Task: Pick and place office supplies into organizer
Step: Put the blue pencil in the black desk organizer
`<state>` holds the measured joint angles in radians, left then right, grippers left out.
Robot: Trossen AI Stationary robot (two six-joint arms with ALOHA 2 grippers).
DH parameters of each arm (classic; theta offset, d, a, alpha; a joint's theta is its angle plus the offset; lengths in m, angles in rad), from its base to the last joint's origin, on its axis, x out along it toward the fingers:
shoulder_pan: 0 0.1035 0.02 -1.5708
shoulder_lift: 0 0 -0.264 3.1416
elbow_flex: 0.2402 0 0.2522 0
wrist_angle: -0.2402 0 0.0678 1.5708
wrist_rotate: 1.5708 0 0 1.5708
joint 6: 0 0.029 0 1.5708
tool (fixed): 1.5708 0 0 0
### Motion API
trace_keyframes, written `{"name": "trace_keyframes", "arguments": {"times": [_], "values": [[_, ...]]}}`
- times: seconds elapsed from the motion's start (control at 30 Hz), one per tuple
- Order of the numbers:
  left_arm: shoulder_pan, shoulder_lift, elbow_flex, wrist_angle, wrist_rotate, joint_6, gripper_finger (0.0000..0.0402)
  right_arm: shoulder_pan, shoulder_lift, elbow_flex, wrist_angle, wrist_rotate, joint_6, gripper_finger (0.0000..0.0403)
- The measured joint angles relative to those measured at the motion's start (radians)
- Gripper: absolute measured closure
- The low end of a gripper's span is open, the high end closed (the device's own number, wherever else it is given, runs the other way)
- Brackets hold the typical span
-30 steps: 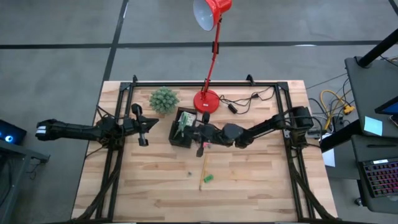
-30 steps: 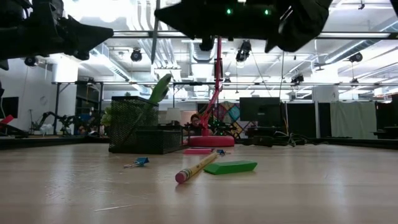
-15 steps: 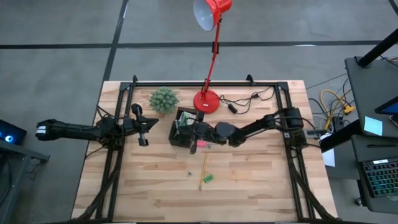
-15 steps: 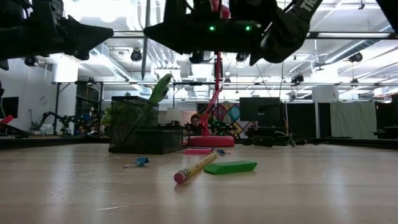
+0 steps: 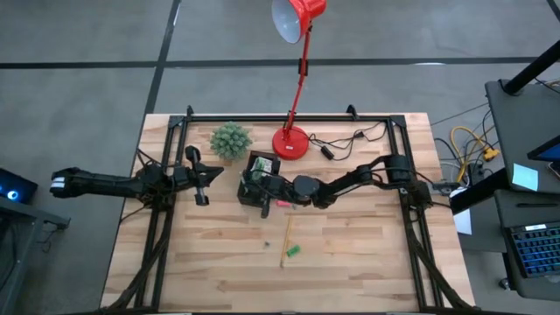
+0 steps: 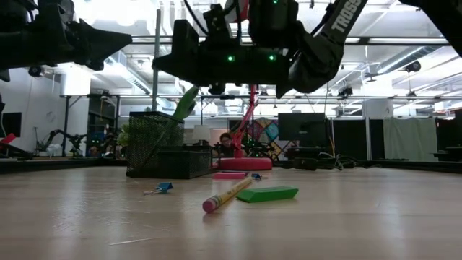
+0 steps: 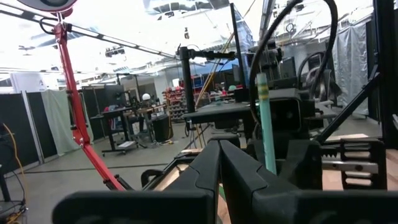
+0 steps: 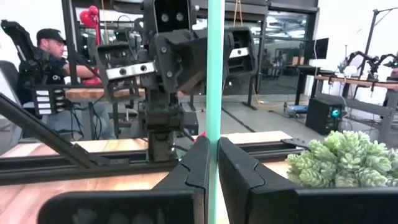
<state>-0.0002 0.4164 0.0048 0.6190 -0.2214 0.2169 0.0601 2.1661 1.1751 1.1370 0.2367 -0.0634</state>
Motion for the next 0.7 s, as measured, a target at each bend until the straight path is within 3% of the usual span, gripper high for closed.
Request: {"name": "trace_keyframes", "arguments": {"times": [0.7], "values": [[0.000, 0.001, 0.000, 0.000, 0.000, 0.000, 0.0402, -0.002, -0.004, -0.008, -0.095, 0.000, 0.011, 0.0385]]}}
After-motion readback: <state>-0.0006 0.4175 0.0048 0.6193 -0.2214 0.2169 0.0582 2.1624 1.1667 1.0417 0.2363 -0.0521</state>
